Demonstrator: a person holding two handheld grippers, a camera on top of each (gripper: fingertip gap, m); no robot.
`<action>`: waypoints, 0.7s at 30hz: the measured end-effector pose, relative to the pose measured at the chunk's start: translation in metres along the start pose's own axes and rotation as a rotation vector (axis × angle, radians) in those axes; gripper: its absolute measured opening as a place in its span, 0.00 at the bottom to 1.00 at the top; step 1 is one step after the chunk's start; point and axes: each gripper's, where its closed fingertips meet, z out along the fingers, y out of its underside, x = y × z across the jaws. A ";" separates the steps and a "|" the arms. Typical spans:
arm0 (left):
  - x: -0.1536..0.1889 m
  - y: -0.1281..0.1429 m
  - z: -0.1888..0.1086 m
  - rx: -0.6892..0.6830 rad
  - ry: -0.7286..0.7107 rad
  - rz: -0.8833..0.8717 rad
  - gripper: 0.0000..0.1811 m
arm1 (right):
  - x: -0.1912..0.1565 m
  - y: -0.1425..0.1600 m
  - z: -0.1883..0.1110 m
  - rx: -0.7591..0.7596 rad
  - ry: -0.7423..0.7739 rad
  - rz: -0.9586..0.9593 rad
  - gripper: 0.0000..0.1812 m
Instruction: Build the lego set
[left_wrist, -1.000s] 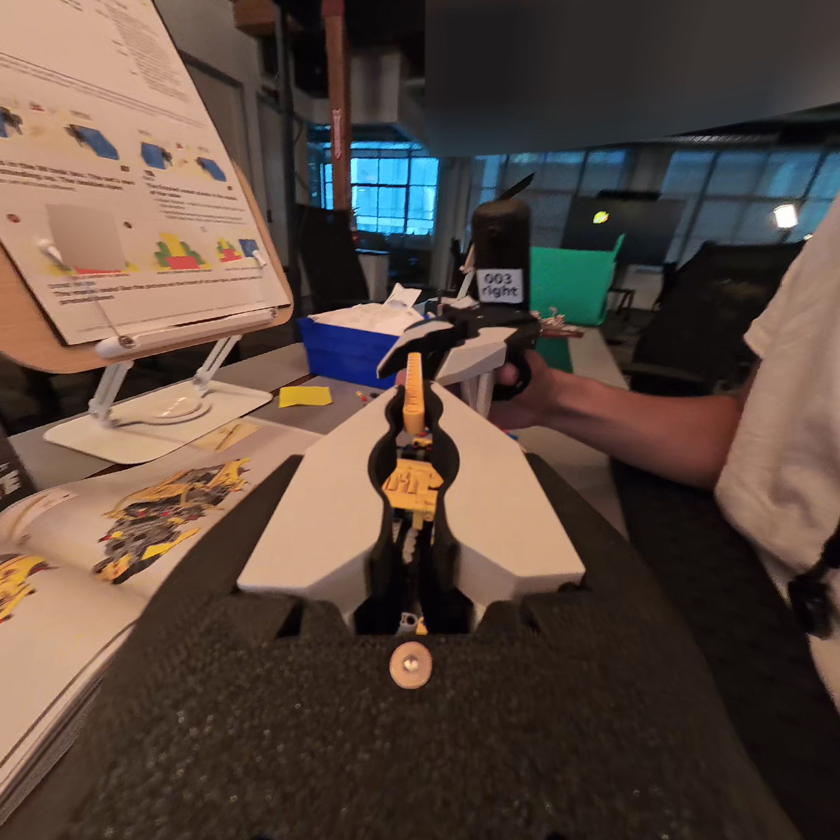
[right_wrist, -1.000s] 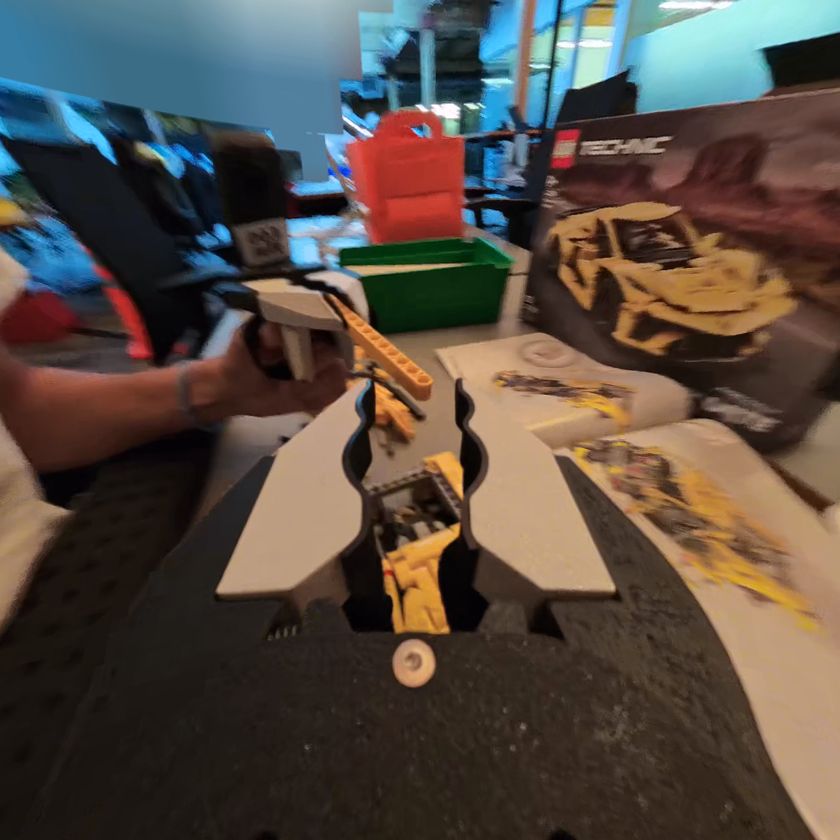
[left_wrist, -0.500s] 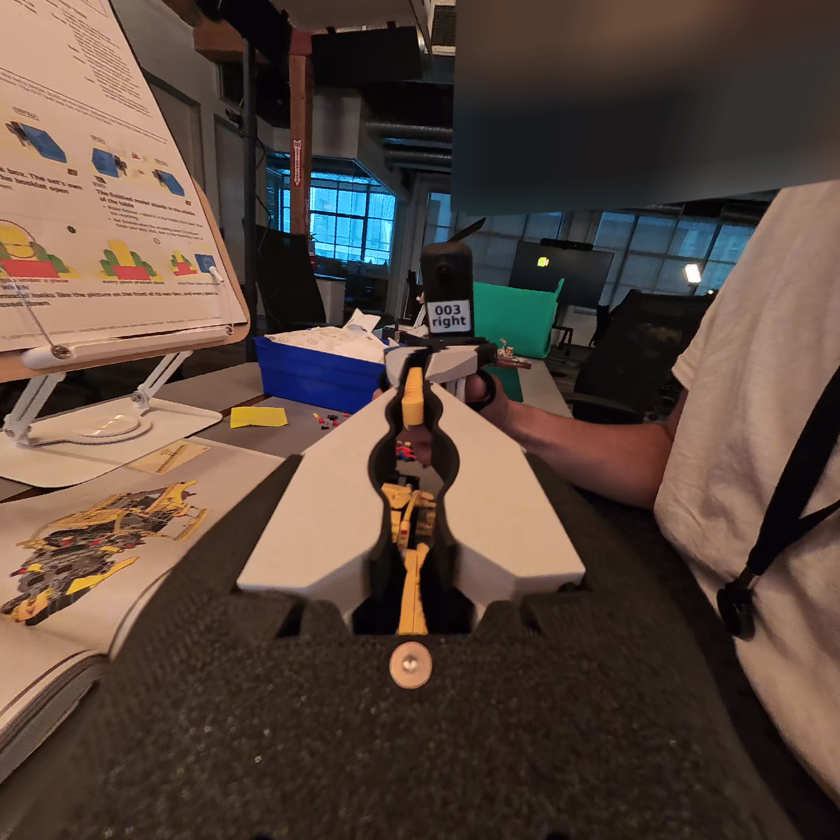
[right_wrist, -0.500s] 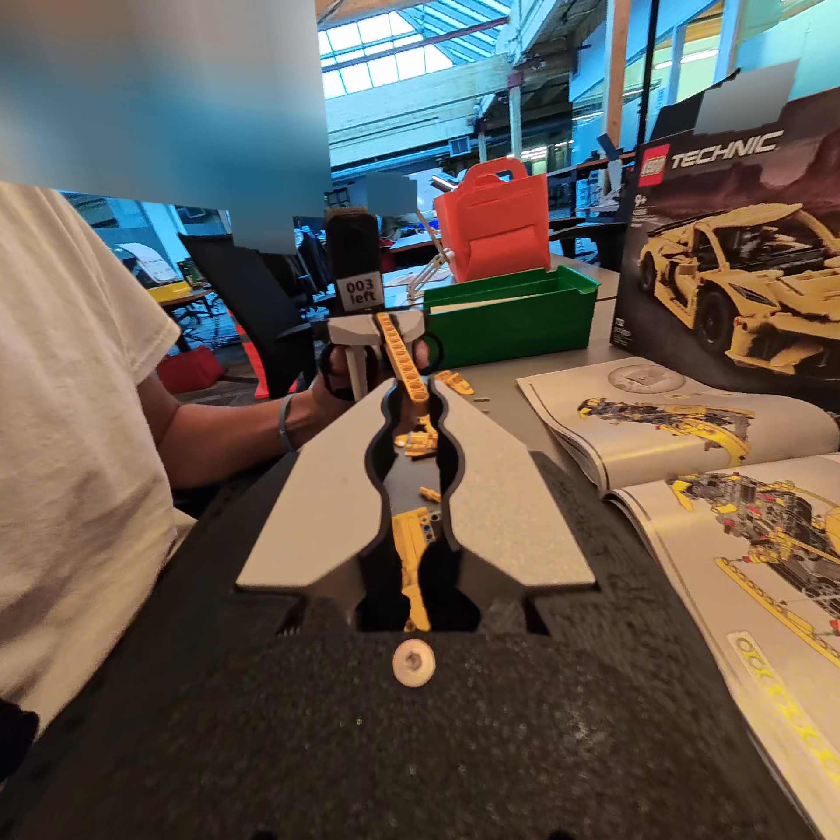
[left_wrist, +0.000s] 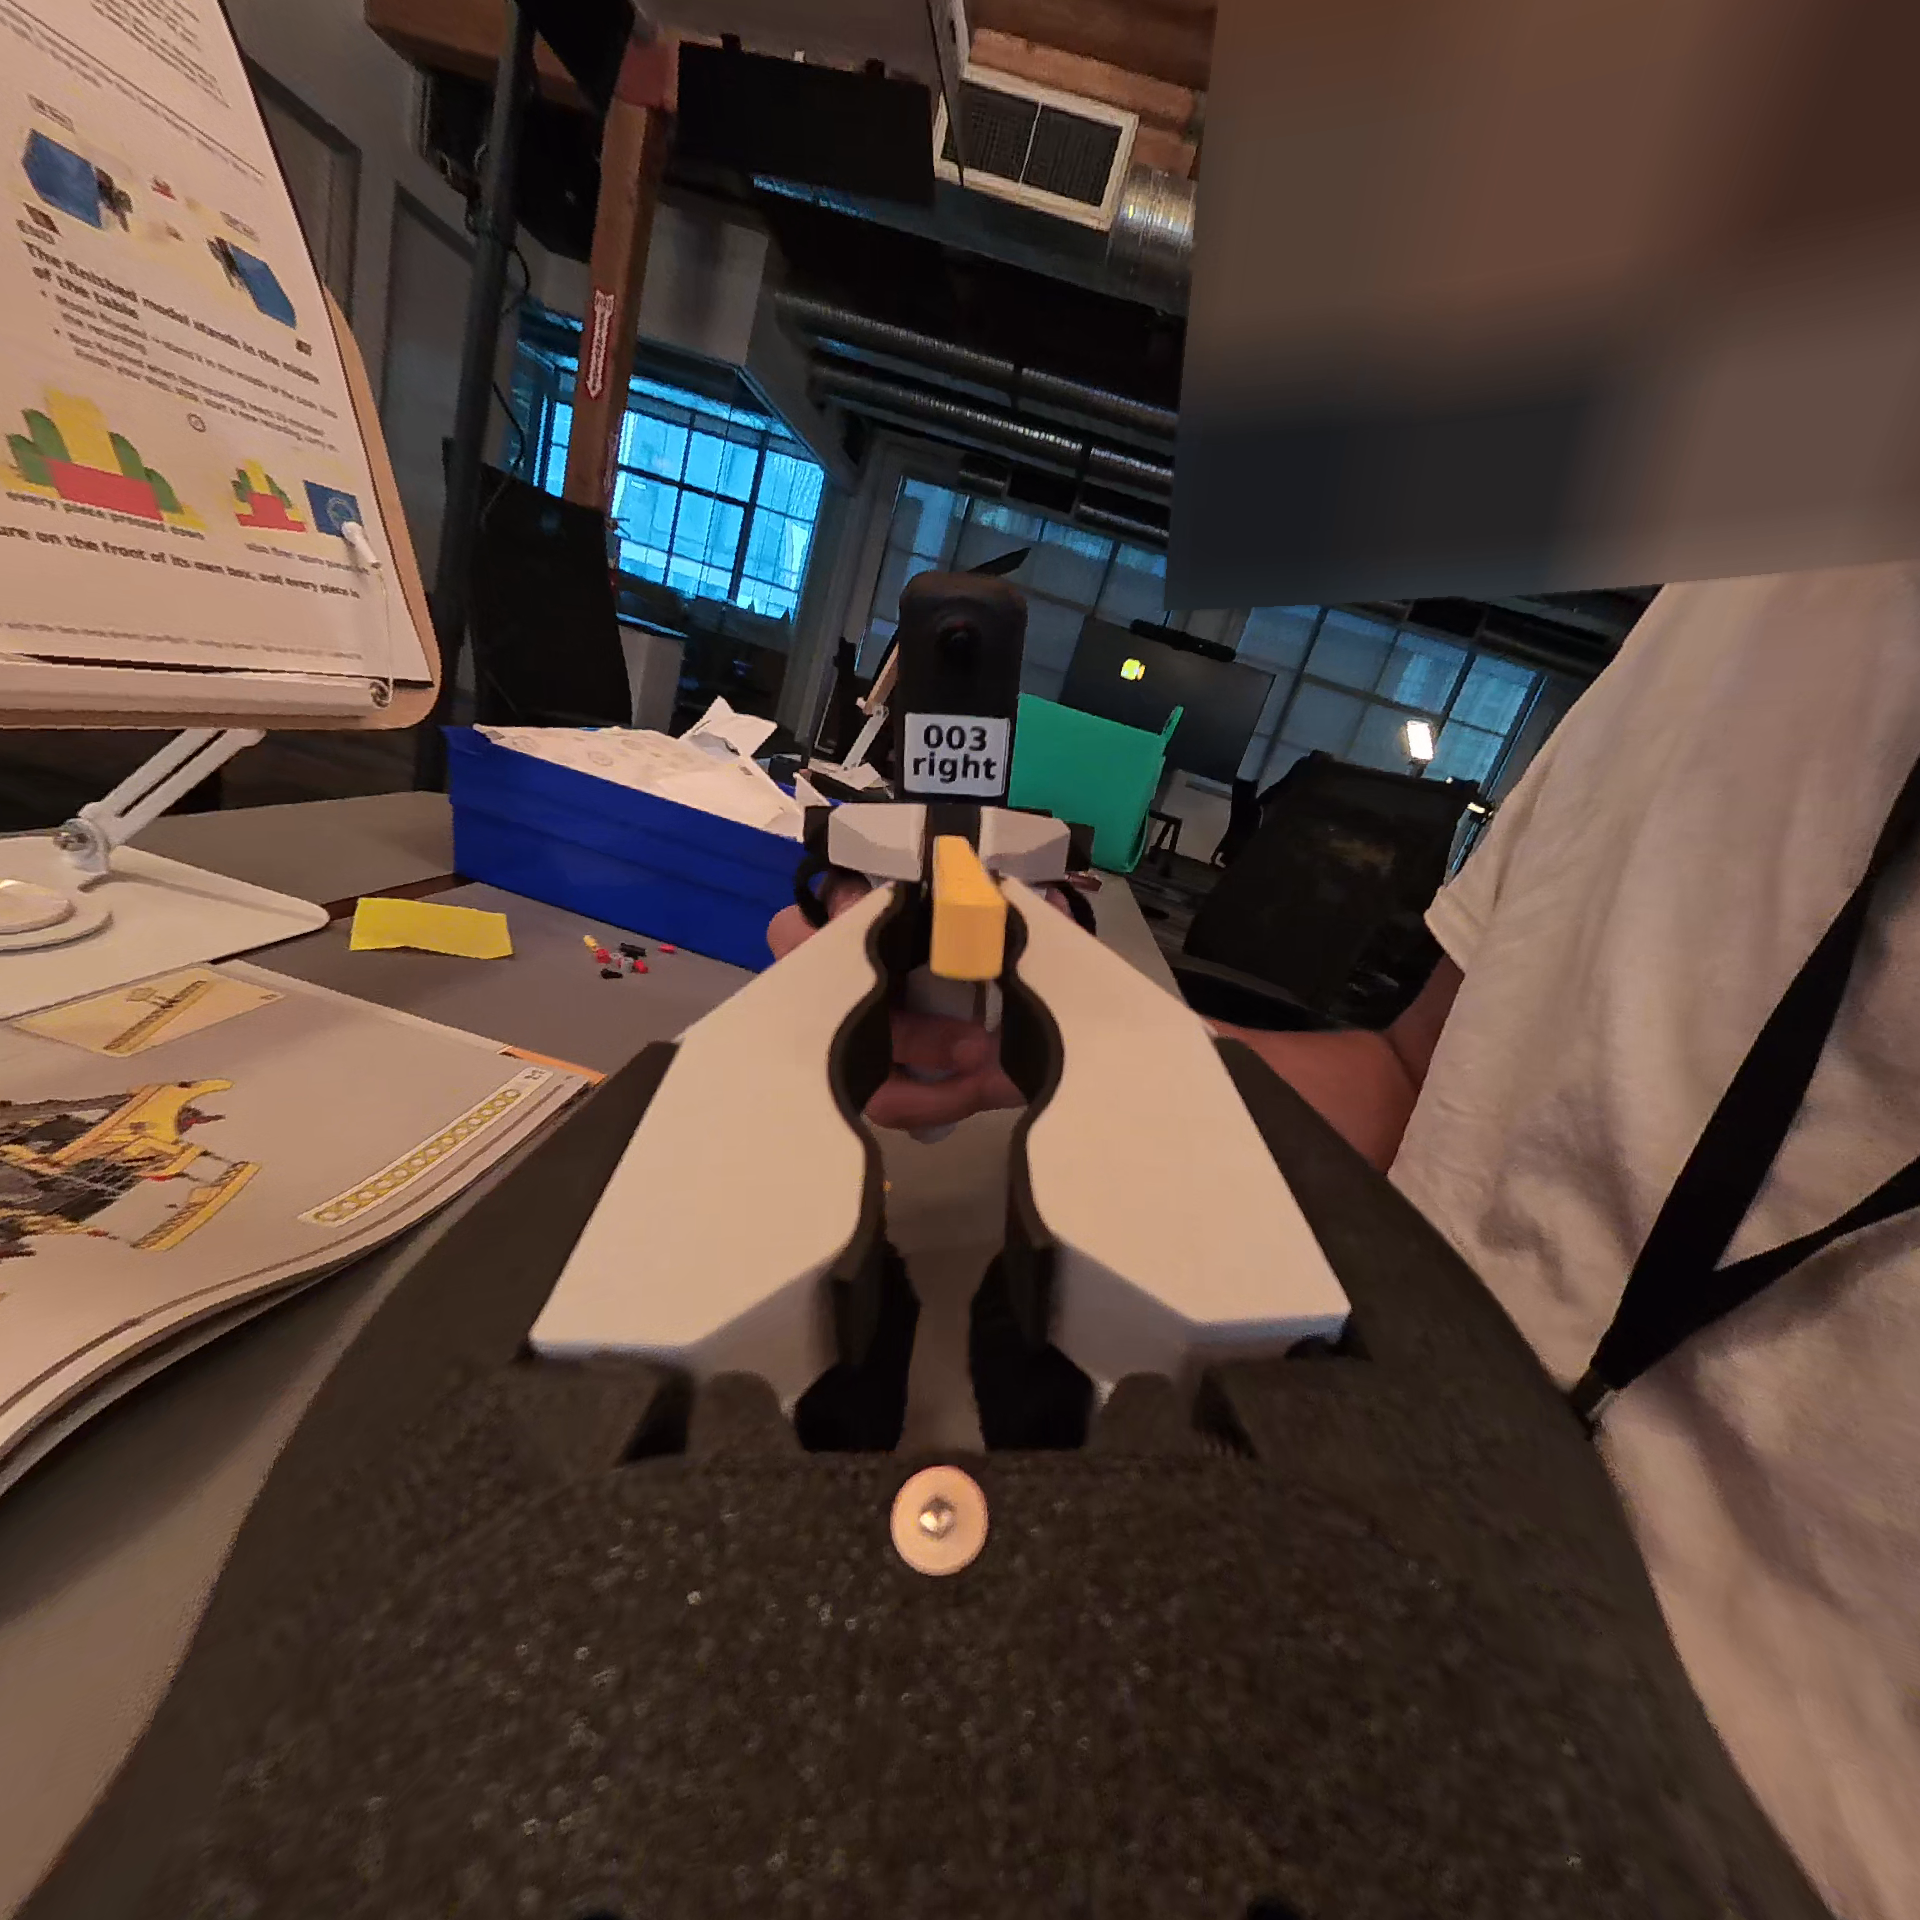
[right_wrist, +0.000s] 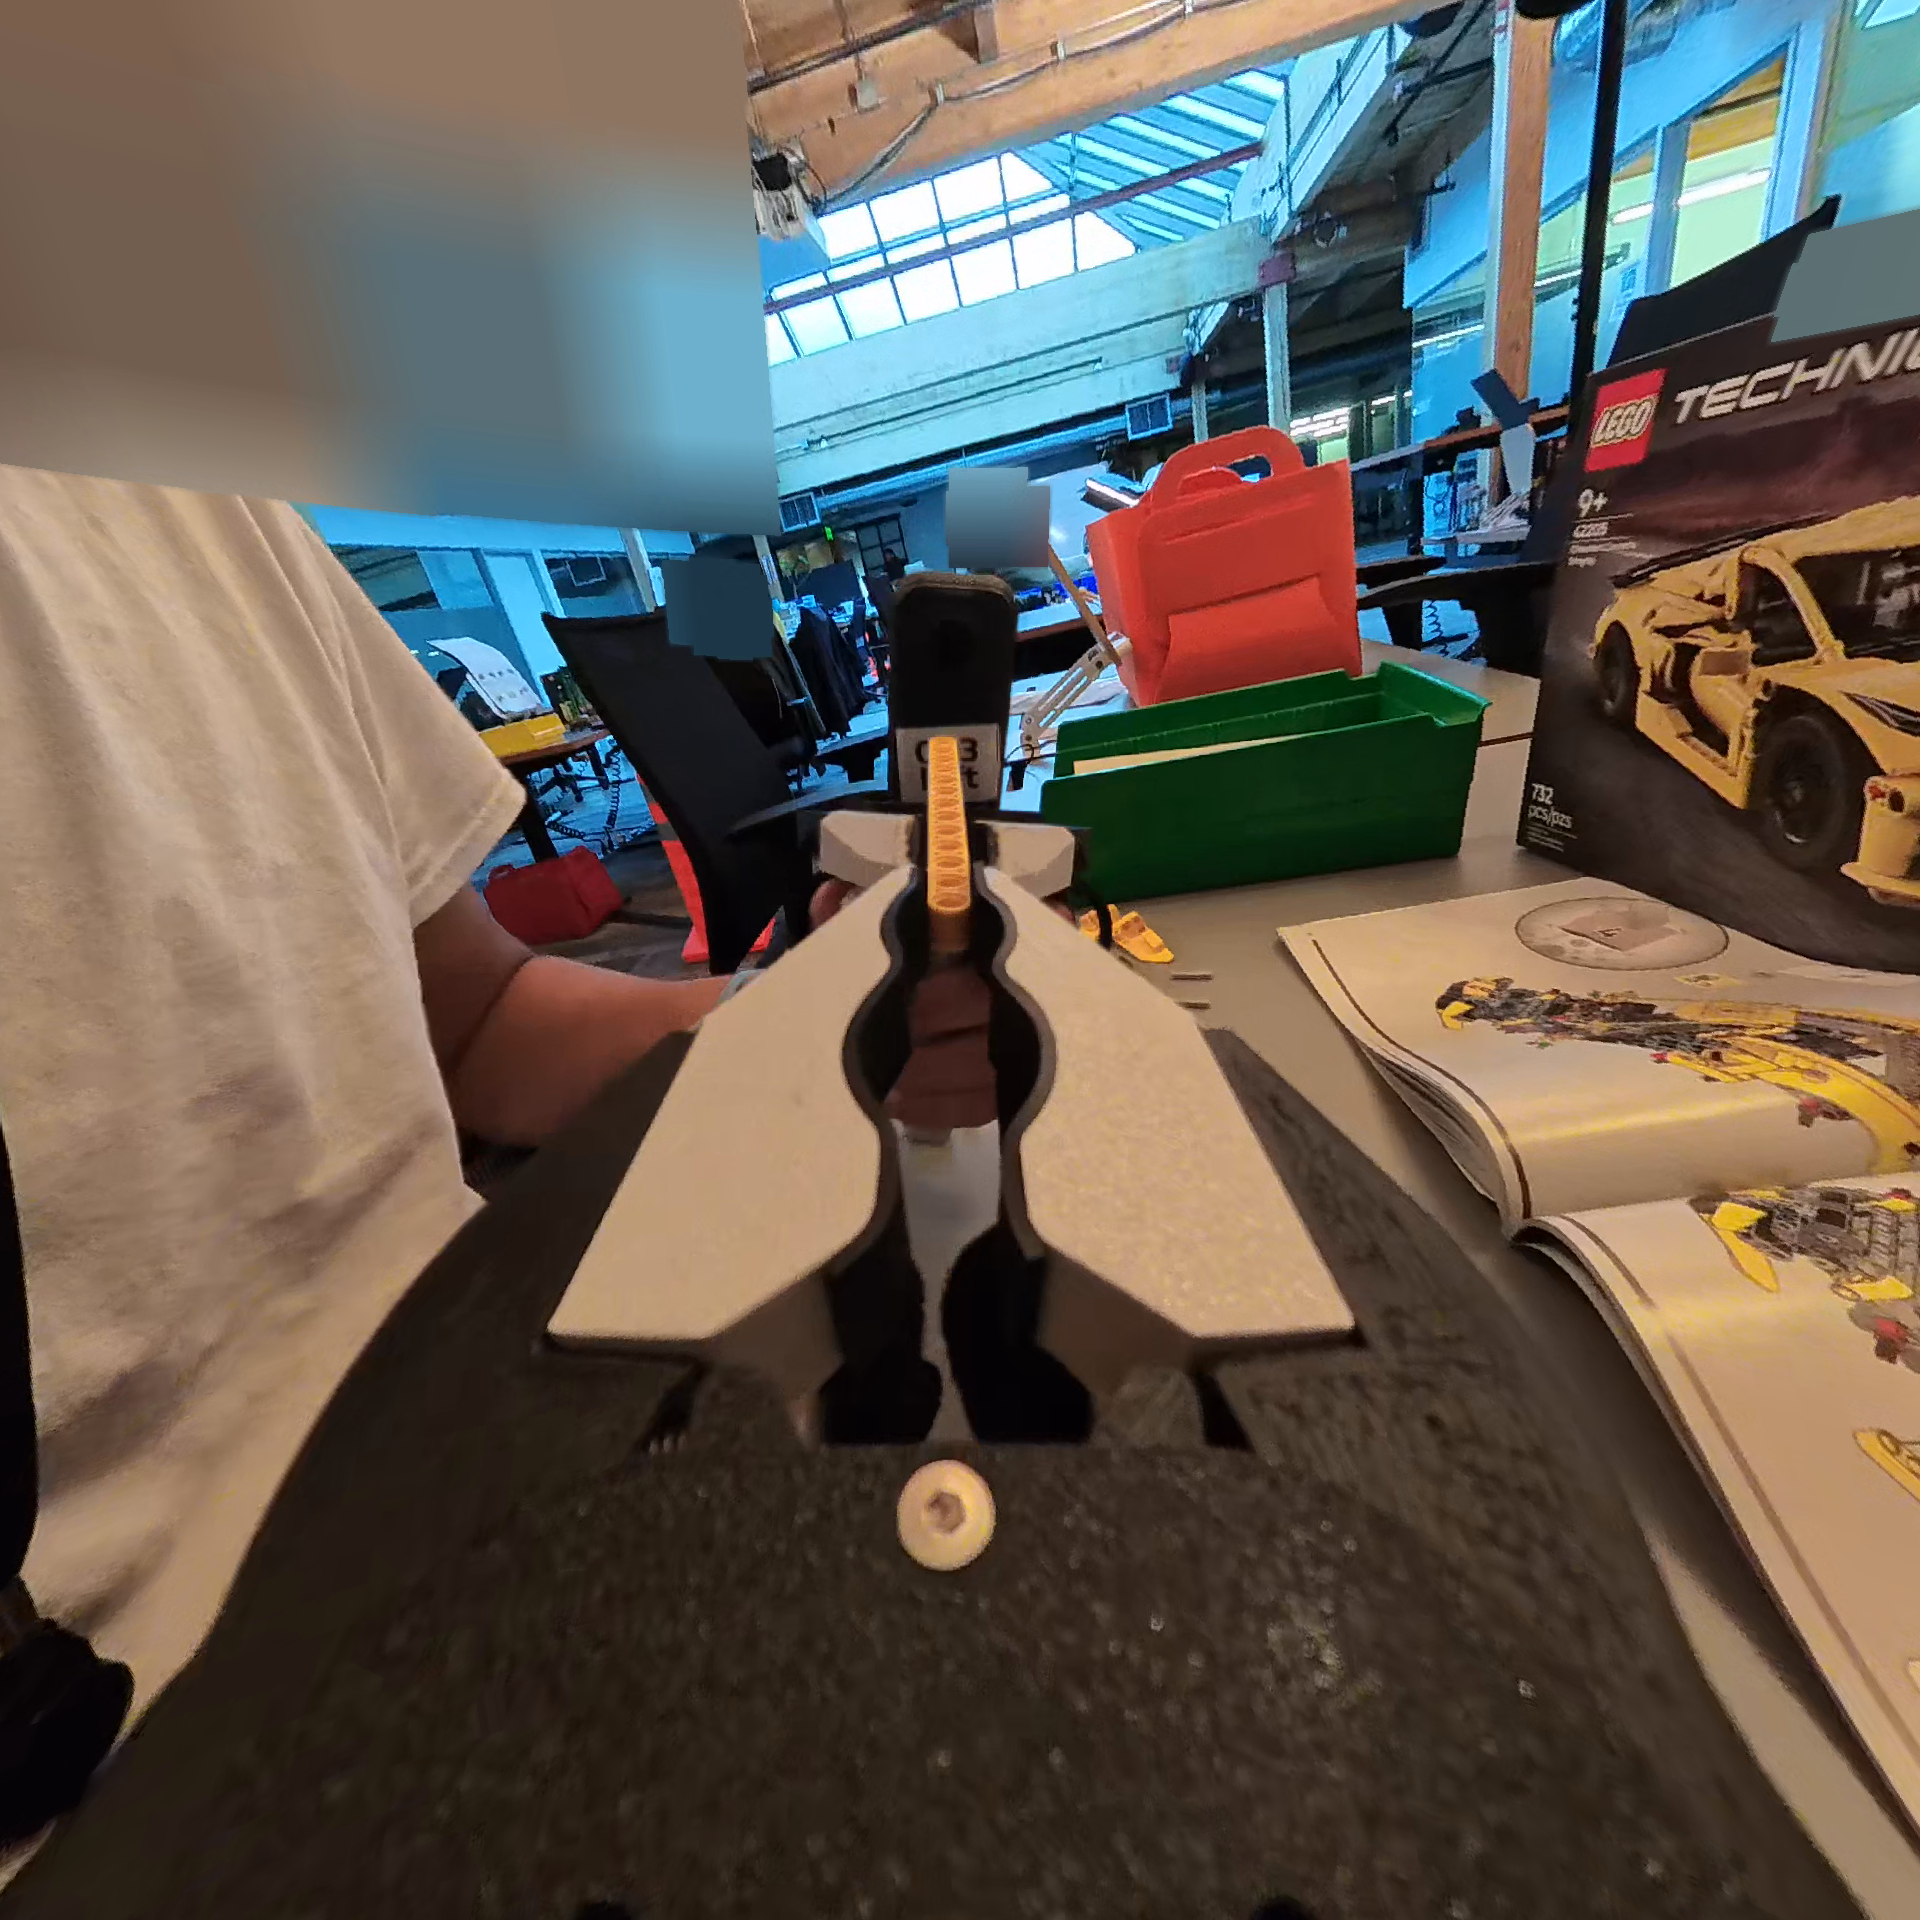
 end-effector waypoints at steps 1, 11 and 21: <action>0.001 -0.001 0.001 0.011 0.004 -0.007 0.07 | 0.000 0.001 0.001 -0.004 0.000 -0.001 0.03; -0.001 -0.007 -0.002 0.055 -0.002 -0.025 0.04 | 0.002 0.001 -0.002 -0.002 0.008 0.005 0.03; 0.000 -0.006 -0.001 0.054 -0.001 -0.024 0.04 | 0.002 0.001 -0.002 0.011 0.000 0.016 0.03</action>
